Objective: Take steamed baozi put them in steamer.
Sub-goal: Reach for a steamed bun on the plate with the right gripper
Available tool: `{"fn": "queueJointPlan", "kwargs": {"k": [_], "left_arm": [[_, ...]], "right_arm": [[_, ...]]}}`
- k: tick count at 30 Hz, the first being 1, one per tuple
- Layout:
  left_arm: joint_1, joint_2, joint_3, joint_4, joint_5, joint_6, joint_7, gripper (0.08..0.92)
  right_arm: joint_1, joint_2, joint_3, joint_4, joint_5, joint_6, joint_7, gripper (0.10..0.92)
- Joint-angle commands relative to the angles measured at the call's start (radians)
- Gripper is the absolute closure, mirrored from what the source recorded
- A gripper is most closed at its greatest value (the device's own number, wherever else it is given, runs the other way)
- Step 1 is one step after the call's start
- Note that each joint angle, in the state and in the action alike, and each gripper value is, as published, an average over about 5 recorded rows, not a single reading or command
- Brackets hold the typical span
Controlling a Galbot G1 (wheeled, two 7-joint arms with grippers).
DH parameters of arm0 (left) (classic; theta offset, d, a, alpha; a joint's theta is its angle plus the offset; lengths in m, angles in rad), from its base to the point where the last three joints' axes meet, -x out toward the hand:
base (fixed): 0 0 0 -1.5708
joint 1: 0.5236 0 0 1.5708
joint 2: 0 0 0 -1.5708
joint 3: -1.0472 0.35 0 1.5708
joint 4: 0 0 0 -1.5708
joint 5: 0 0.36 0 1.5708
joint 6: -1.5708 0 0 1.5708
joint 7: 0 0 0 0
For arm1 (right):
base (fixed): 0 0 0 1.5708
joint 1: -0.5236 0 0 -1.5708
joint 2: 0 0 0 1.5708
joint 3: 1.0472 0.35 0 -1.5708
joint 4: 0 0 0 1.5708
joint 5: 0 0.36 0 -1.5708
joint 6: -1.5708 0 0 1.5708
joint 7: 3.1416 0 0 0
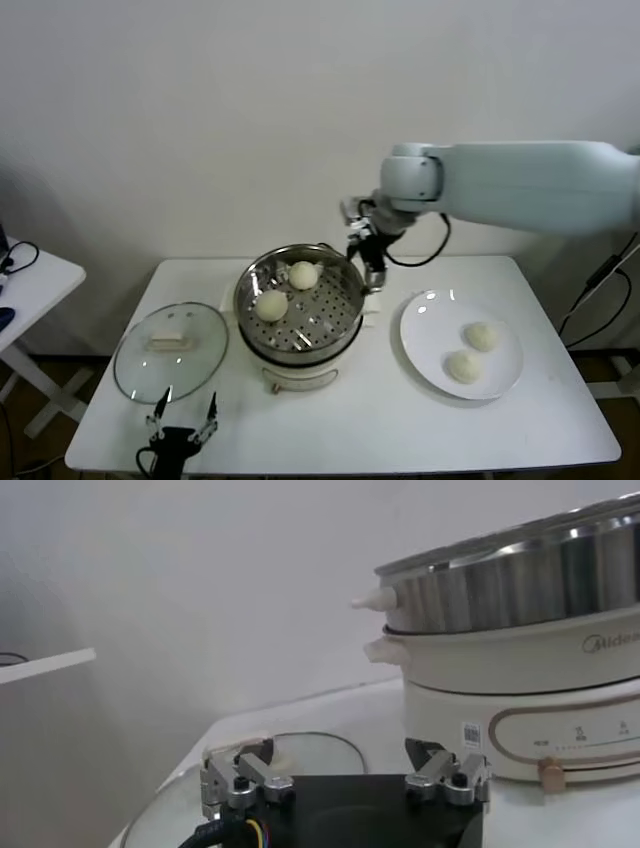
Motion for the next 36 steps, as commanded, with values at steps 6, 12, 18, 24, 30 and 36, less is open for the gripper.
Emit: {"fn": "queueJointPlan", "kwargs": {"k": [6,12,18,24,30,36], "left_arm": [[0.002,-0.003,-0.007,-0.004,-0.002,0.000,0.000,0.177],[-0.001,-0.007,-0.014,-0.005,-0.004,0.002,0.000,0.177],[-0.002,-0.011,-0.024,-0.001,-0.004,0.002,0.001,0.177],[-0.005,-0.013,-0.034,0.005,-0.004,0.003,0.001,0.177],[-0.005,-0.014,-0.038,0.011,-0.004,0.002,0.002,0.177],[-0.004,-0.014,-0.039,0.013,-0.003,0.002,0.002,0.177]], "right_arm": [[0.011,-0.323,-0.197,0.109,-0.166,0.035,-0.038,0.203],[-0.148,-0.375,-0.124,0.049,-0.246,0.039,-0.025,0.203],[-0.319,-0.390,-0.013,-0.030,-0.326,0.040,-0.009,0.203],[-0.458,-0.378,0.091,-0.116,-0.376,0.040,0.004,0.203],[-0.535,-0.359,0.150,-0.174,-0.406,0.043,0.005,0.203],[-0.578,-0.353,0.180,-0.192,-0.418,0.042,0.006,0.203]]}}
